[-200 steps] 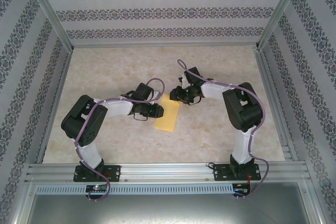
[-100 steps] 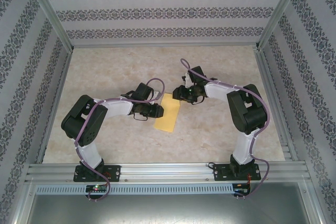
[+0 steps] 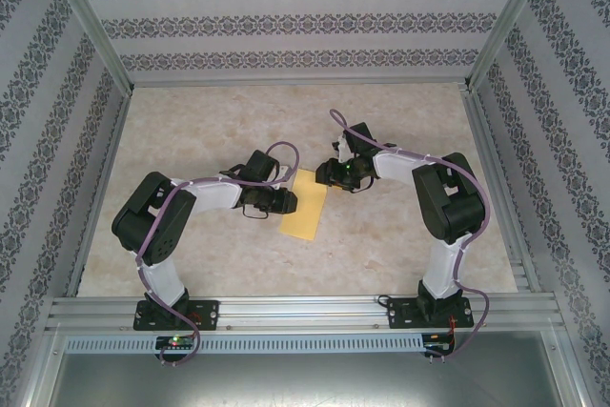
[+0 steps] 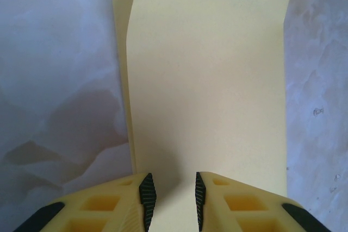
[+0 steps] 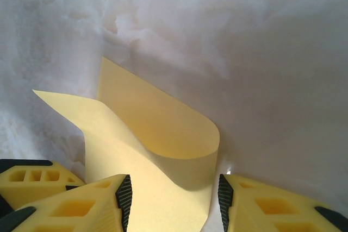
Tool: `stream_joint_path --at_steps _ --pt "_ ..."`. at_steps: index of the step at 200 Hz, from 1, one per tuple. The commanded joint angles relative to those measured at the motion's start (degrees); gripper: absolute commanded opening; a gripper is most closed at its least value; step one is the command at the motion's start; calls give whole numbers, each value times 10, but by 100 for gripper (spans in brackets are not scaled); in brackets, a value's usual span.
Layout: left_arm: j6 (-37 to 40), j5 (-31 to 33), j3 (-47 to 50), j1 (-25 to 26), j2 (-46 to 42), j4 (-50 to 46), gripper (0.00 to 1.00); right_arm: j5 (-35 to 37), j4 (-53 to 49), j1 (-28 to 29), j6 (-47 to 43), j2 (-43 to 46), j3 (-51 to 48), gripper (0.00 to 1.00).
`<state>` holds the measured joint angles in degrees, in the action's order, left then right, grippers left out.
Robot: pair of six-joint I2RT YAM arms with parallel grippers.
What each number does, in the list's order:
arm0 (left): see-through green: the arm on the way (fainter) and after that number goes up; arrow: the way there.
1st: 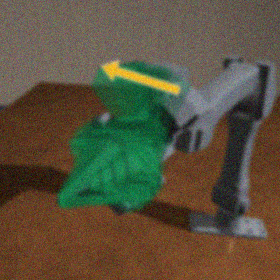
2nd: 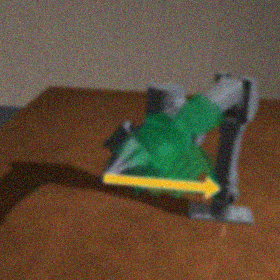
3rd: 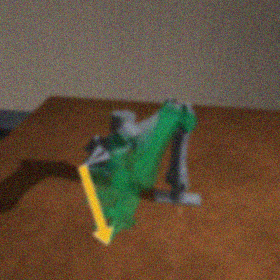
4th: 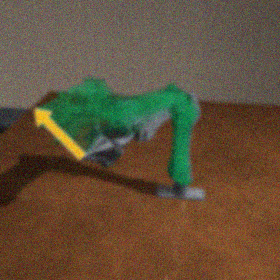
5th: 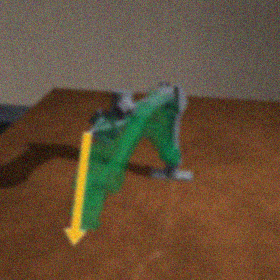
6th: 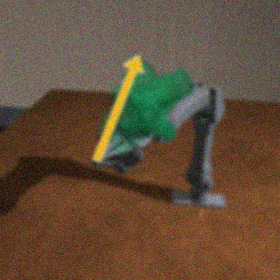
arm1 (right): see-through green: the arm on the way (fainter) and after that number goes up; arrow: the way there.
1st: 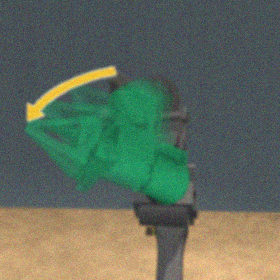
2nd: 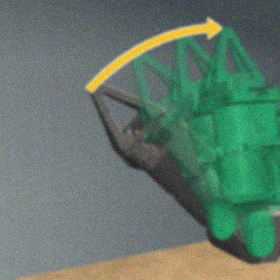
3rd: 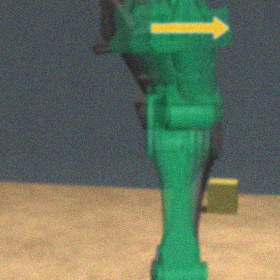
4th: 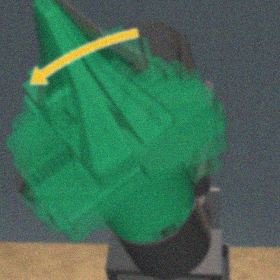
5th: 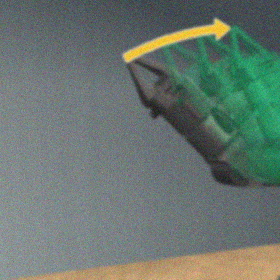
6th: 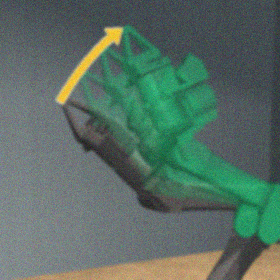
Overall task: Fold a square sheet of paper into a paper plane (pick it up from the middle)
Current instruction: Pick up the square sheet of paper from the center of the table.
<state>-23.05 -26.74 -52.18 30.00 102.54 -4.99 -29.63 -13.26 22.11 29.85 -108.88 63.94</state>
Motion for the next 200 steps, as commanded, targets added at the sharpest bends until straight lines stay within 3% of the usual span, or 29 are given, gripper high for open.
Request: stream_joint_path --at_steps 1,118,200 --pt "18 60 15 -1 51 -33 33 -22 10 0 3 -5 1 47" --pt "19 55 11 -1 55 -34 33 -26 11 -10 -7 -28 12 46" --pt "16 51 4 -1 56 -35 33 -92 41 -10 14 3 -29 46"
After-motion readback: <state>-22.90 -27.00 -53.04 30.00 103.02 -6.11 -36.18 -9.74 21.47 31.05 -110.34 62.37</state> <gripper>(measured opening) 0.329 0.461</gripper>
